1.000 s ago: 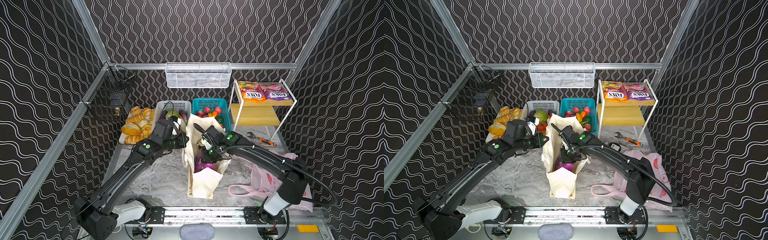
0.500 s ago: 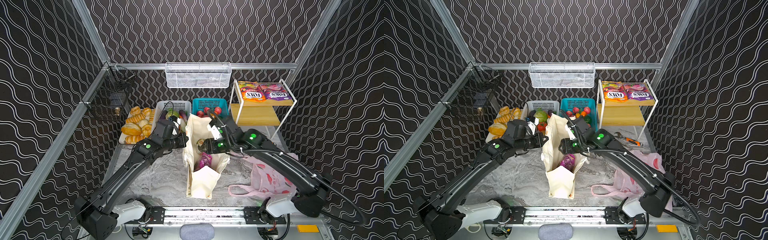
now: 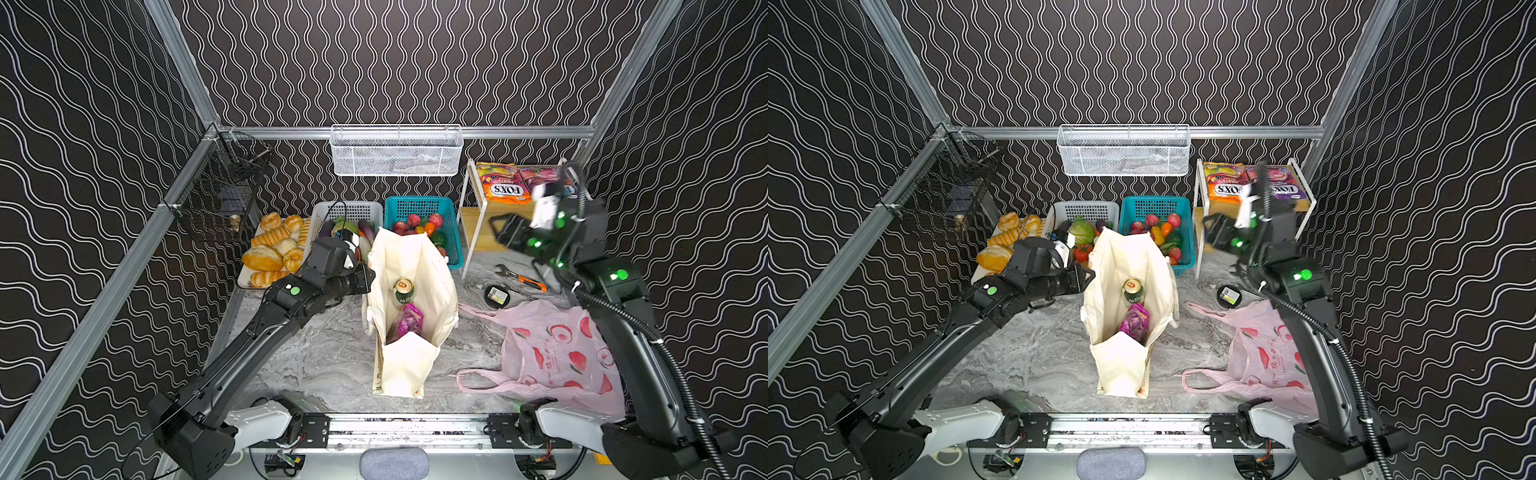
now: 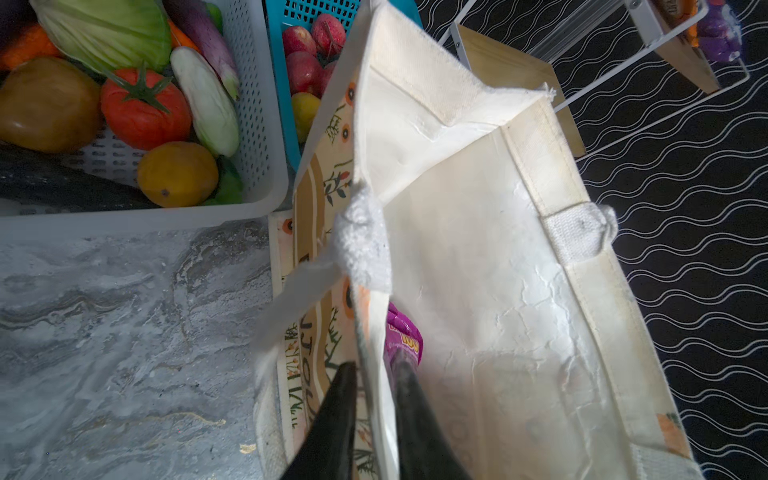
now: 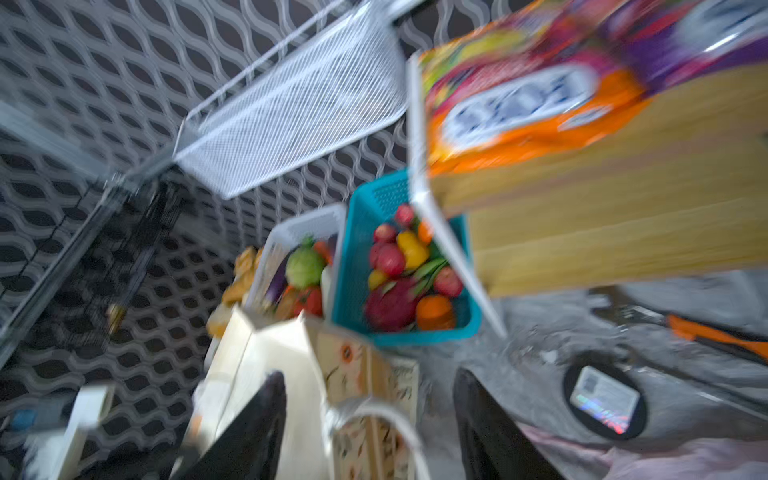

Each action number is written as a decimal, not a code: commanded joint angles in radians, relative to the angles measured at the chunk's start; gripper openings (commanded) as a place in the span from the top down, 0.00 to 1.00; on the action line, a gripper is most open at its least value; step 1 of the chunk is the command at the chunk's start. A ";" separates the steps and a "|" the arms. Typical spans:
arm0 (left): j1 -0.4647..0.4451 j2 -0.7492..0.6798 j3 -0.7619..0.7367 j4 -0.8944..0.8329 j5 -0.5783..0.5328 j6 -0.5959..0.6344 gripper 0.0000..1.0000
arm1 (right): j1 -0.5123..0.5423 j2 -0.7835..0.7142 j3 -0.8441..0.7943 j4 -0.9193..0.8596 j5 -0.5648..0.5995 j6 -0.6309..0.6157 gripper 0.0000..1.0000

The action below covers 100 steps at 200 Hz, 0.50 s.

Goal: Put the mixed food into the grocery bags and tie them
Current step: 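Move the right gripper up to the orange FOX'S fruits candy bag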

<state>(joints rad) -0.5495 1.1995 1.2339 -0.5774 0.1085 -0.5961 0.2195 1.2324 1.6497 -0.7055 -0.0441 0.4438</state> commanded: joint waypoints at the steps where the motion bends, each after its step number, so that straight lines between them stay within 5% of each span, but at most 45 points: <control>1: 0.002 0.007 0.017 0.001 0.006 0.033 0.70 | -0.130 0.071 0.114 -0.041 -0.109 -0.042 0.35; 49: 0.001 0.011 0.071 -0.063 -0.025 0.089 0.57 | -0.340 0.301 0.324 -0.017 -0.252 -0.073 0.35; 100: 0.003 -0.014 0.100 -0.107 -0.112 0.137 0.45 | -0.371 0.559 0.609 -0.125 -0.277 -0.130 0.36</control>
<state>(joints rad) -0.5491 1.2034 1.3285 -0.6605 0.0563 -0.4942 -0.1516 1.7287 2.1784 -0.7666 -0.2867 0.3542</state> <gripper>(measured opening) 0.538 0.641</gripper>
